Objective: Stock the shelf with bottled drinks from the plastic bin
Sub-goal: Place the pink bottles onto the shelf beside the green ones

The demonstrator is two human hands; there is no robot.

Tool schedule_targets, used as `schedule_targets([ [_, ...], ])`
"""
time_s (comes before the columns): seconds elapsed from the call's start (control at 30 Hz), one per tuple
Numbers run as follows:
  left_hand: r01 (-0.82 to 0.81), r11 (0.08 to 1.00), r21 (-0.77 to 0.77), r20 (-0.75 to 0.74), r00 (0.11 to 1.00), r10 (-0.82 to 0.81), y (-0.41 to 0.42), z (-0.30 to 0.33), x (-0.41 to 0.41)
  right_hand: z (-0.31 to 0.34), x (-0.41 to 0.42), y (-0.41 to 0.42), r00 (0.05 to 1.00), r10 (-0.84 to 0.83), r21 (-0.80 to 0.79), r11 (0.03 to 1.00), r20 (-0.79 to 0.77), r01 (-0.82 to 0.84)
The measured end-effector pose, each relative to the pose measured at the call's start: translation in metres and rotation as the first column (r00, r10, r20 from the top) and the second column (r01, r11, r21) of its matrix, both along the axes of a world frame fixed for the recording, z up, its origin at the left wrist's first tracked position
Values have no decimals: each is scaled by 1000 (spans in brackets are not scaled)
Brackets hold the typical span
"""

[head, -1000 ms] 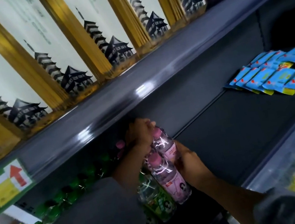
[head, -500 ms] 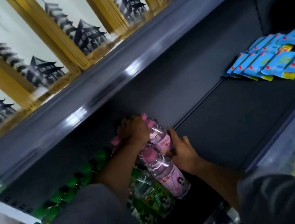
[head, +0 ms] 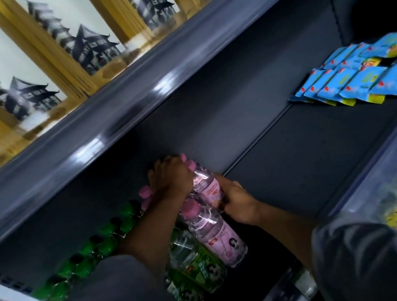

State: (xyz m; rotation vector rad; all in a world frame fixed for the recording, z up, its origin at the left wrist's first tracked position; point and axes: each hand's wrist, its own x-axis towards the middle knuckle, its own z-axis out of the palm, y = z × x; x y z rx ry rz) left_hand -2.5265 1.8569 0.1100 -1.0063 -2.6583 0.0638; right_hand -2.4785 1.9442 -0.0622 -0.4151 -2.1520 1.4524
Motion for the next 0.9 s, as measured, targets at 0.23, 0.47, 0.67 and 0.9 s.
schedule_targets([
  [0.23,-8,1000,7,-10,1000,9,-4,-1,1,16,13,-9,999,-43,28,999,-15,43],
  [0.47,13,992,125,-4,1000,-13,-8,6,16,15,13,-9,998,-55,59,997,14,54],
  [0.67,30,988,151,3,1000,-31,-9,5,18,9,7,-7,999,-34,-7,999,-37,34],
  [0.9,111,941,318,-57,994,-97,-13,15,29,7,9,-1,984,-43,-174,985,-171,12],
])
